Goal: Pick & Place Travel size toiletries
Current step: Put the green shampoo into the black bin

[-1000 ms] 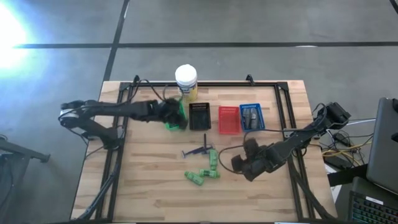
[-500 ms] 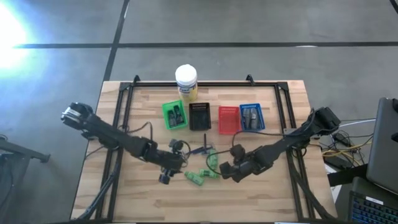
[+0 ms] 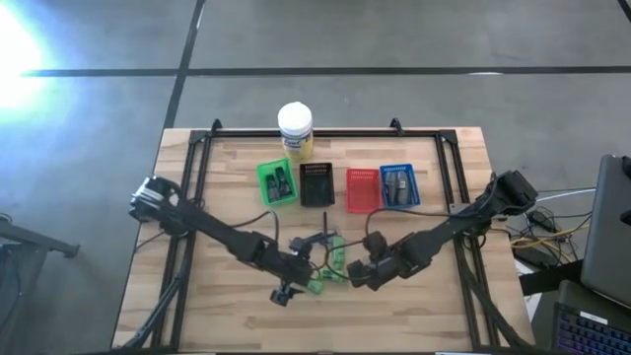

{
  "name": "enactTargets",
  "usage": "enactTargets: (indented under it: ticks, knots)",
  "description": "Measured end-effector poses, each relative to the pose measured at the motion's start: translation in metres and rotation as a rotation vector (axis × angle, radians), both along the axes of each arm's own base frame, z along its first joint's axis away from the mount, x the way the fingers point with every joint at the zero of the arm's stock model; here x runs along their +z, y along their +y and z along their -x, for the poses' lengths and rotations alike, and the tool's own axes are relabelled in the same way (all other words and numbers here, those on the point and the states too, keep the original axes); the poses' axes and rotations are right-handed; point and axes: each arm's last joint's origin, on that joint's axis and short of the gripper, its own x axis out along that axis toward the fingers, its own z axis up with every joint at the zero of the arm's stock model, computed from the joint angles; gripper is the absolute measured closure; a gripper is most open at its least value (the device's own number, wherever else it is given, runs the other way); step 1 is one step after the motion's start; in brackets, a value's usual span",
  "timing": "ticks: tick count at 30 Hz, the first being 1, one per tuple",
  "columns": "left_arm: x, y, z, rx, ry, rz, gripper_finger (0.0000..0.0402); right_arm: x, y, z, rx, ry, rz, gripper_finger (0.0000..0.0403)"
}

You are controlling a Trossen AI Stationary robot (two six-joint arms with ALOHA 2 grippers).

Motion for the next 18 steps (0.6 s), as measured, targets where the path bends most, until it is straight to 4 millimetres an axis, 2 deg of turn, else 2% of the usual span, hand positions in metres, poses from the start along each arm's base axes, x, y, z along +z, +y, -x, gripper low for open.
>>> enactTargets:
  ticks: [6, 10, 13, 18]
  knots:
    - [-0.024, 0.002, -0.004, 0.002, 0.092, -0.044, 0.0101, -0.001, -0.001, 0.001, 0.0, 0.015, 0.008, 0.0067]
    - [-0.029, 0.002, -0.005, -0.001, 0.108, -0.049, 0.0123, -0.001, -0.001, 0.003, 0.001, 0.033, 0.017, 0.0075]
    - [-0.028, 0.002, -0.004, 0.01, 0.112, -0.036, 0.0162, -0.002, -0.002, 0.004, 0.001, 0.046, 0.024, 0.0081]
    - [-0.022, 0.003, -0.002, 0.037, 0.125, -0.021, 0.025, -0.002, -0.003, 0.006, 0.002, 0.063, 0.035, 0.009]
